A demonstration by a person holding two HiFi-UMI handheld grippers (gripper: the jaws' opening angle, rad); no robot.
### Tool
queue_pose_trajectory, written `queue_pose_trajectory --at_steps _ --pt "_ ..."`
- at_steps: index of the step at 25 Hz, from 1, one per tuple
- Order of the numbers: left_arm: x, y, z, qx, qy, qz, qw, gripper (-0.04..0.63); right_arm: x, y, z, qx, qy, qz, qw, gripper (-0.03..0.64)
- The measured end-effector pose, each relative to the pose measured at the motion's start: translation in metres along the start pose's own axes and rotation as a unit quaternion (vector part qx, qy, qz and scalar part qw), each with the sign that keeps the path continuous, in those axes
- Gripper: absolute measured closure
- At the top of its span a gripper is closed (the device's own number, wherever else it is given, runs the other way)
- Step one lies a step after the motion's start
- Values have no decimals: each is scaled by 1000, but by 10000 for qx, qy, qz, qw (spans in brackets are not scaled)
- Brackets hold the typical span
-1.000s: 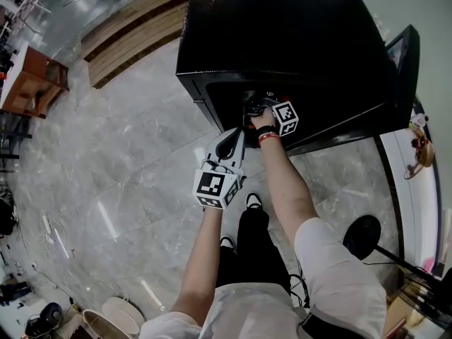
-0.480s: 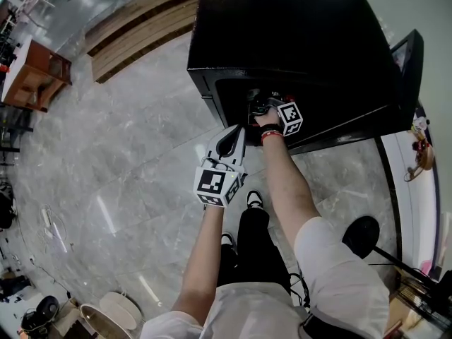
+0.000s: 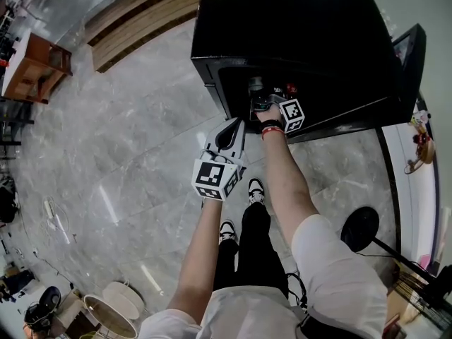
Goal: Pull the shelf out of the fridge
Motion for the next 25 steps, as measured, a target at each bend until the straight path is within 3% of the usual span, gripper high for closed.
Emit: queue_pose_trajectory --at_steps 12,25 --pt "6 -24 3 -53 -150 -95 9998 577 -2 -13 -1 -18 -8 7 10000 589" --pt "1 -37 16 -39 142 -231 9996 577 2 -41 7 33 -13 -67 10000 586"
Point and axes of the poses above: the fingertips, and each gripper's own axes: y forward along the fingers, z to its right, x out of its underside, the point moved 1 cm from there along -y, backward along the fingers, and after that the axes turned 8 degrees about x, right-handed, at the moved point
